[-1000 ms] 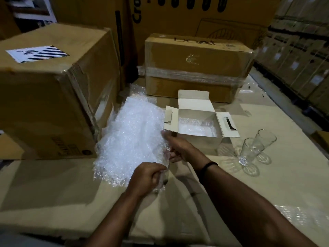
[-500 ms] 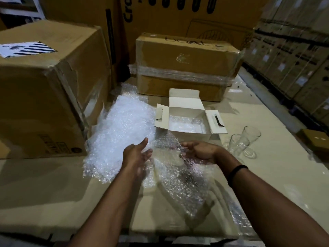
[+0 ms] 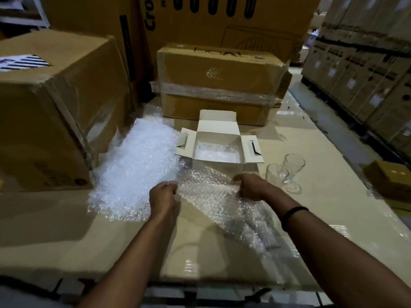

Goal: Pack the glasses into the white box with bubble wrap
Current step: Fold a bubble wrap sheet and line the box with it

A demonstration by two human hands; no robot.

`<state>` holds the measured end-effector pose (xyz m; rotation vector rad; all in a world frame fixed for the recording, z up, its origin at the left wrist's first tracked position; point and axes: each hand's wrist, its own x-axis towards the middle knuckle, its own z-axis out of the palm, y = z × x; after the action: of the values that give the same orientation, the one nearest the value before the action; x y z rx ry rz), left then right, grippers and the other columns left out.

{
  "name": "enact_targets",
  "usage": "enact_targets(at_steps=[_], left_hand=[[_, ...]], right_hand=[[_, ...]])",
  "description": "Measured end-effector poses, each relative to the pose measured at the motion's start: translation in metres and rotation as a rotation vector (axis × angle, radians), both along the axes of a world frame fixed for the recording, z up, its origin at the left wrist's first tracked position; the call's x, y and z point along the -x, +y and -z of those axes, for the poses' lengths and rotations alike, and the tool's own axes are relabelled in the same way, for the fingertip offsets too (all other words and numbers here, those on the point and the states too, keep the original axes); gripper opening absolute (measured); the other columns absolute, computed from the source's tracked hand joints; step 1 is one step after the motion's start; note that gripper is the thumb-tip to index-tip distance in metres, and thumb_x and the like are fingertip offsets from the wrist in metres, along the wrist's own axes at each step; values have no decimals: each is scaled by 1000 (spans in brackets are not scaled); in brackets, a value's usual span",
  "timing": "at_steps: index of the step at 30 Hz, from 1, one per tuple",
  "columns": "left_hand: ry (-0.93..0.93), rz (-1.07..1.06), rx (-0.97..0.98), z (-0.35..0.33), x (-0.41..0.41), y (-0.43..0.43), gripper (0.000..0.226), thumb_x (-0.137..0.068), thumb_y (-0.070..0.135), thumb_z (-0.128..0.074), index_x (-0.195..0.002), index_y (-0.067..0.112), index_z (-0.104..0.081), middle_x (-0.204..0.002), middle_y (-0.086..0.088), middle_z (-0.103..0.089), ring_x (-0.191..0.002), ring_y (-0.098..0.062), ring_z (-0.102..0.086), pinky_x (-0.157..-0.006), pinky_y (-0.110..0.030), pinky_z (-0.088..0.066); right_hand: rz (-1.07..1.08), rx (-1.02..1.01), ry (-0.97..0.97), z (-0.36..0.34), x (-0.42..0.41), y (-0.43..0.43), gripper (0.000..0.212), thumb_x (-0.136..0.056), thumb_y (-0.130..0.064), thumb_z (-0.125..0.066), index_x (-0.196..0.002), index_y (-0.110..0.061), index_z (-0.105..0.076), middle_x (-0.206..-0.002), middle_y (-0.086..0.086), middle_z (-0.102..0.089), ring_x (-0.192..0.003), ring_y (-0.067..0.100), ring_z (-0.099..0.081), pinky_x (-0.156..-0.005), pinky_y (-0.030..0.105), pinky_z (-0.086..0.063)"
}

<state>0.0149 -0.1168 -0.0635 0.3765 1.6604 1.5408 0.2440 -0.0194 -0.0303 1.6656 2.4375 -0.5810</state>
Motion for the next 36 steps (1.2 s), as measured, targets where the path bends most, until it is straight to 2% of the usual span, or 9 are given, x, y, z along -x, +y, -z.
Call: enact_targets(at_steps=[4, 11, 16, 19, 21, 24, 29, 33, 36], left_hand=[[32, -59, -49, 20, -11, -12, 25, -85, 6, -55, -97, 19, -73, -72, -3, -60, -49, -15, -43, -53, -26, -35], [314, -58, -147, 27, -23, -33, 29, -99, 18, -49, -114, 31, -70, -112, 16, -63, -105, -7, -59, -94, -32, -48], [670, 61, -220, 29, -34, -47, 14, -96, 14, -53, -91, 15, -66, -95, 2, -54, -81, -14, -56, -74, -36, -46], [965, 173, -239, 28, -48, -51, 11, -89, 8, -57, -89, 6, -68, -90, 0, -49, -76, -18, -52, -66, -26, -35], [1066, 259, -231, 28, -55, -53, 25, -88, 1, -61, -107, 13, -72, -88, 0, -49, -76, -20, -52, -62, -29, -38], [1173, 399, -241, 30, -66, -52, 49, -85, 2, -59, -124, 30, -65, -87, 0, -48, -72, -21, -51, -59, -32, -44], [1325, 649, -266, 22, -68, -50, 54, -80, 53, -59, -130, 33, -61, -104, 0, -57, -95, -21, -51, -82, -38, -43], [1244, 693, -333, 25, -53, -40, 72, -79, 82, -37, -129, 37, -60, -128, 3, -56, -120, -19, -45, -96, -41, -31], [1263, 796, -138, 28, -55, -30, 79, -79, 84, -18, -137, 41, -51, -151, 8, -39, -140, -19, -27, -109, -41, -17]], right_hand=[[-106, -511, 114, 19, 3, -42, 60, -91, -27, -64, -145, -16, -39, -139, 12, -52, -119, 28, -53, -98, 36, -43], [-156, -182, 10, 74, 2, -82, 67, -98, -59, -20, -155, -25, -6, -163, -3, 4, -150, 18, 6, -120, 45, 3], [-98, -194, 318, 74, -4, -76, 61, -99, -49, -22, -149, -17, -31, -157, 5, -30, -145, 24, -24, -119, 41, -17], [276, -124, 880, 48, -6, -75, 47, -94, -56, -39, -118, -21, -61, -108, 1, -67, -101, 21, -62, -85, 34, -48], [405, -3, 1024, 25, -2, -70, 51, -90, -65, -46, -109, -21, -63, -91, -8, -64, -81, 14, -61, -66, 29, -46], [462, 218, 1014, 5, 6, -58, 87, -73, -75, -61, -135, -16, -47, -106, 7, -67, -73, 20, -68, -55, 29, -47], [548, 219, 975, -3, -2, -47, 66, -81, 2, -71, -139, -10, -41, -87, 19, -65, -55, 22, -62, -50, 34, -53], [503, 53, 908, 1, -34, -52, 63, -83, 1, -68, -137, -19, -42, -83, 18, -66, -62, 25, -63, -59, 45, -58], [491, -63, 775, 11, -55, -60, 68, -83, -3, -68, -140, -24, -39, -77, 12, -68, -61, 26, -66, -54, 40, -57]])
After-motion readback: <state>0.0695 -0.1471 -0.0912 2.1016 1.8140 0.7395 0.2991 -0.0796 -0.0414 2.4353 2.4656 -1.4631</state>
